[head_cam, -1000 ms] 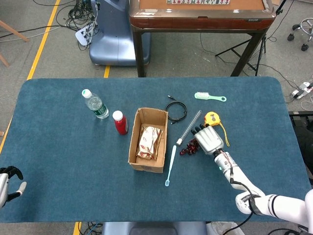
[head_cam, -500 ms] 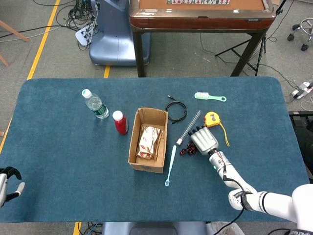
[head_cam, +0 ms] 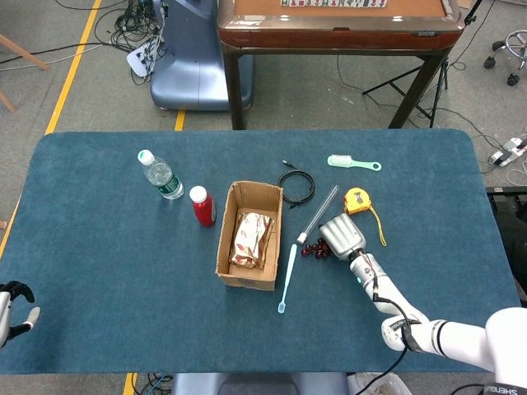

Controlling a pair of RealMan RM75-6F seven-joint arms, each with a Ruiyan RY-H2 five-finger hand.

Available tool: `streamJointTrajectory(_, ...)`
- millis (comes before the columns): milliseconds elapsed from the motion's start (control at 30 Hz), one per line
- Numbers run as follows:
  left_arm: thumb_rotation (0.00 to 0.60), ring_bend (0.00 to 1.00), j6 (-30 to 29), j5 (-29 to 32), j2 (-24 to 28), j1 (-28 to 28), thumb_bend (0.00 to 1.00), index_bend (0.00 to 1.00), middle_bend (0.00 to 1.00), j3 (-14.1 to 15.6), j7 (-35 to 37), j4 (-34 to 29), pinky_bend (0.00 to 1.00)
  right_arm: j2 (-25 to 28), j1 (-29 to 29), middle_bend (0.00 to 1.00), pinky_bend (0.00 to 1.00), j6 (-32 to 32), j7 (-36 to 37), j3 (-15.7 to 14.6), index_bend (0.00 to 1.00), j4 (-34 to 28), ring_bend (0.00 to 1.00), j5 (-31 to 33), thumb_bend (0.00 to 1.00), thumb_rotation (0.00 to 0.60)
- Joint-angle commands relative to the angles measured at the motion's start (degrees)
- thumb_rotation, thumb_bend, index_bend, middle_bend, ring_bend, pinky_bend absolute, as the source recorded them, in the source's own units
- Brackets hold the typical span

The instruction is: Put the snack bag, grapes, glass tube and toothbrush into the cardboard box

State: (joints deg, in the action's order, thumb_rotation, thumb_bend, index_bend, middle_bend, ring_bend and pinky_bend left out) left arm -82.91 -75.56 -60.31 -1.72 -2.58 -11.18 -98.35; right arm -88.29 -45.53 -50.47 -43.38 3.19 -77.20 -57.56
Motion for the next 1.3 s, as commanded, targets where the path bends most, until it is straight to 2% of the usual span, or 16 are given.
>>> streamJointTrajectory(33,0.600,0.36,-0.02,-0.03,0.02,0.00,0.28,0.54,0.44,-0.01,0.15,-0.03,0.65,-0.03,0.14,0.66,0.71,-0.63,0.43,-0.04,0.59,0.06,0.60,-0.67,0.16,0.600)
streamJointTrajectory(300,0.600,0.36,-0.11,-0.34,0.05,0.02,0.28,0.54,0.44,0.05,0.76,0.01,0.65,0.98,0.99,0.72,0.77,-2.78,3.07,0.11,0.66,-0.98,0.66,-3.48,0.28,0.600)
streamJointTrajectory(700,0.600,0.36,-0.01,-0.29,-0.01,-0.06,0.28,0.54,0.44,0.05,0.81,0.14,0.65,4.16,2.63,0.75,0.80,-6.45,6.73,0.61,0.70,-4.55,0.69,-8.13,0.33,0.600)
streamJointTrajectory(900,0.600,0.36,-0.01,-0.30,0.00,-0.09,0.28,0.54,0.44,0.04,0.81,0.14,0.65,8.33,3.69,0.75,0.80,-10.70,6.60,1.76,0.70,-11.28,0.70,-11.06,0.33,0.600)
streamJointTrajectory(1300,0.600,0.36,0.14,-0.37,-0.14,-0.18,0.28,0.54,0.44,0.05,1.09,0.36,0.65,18.29,6.80,0.75,0.80,-20.19,4.34,3.73,0.70,-29.39,0.69,-19.37,0.33,0.600)
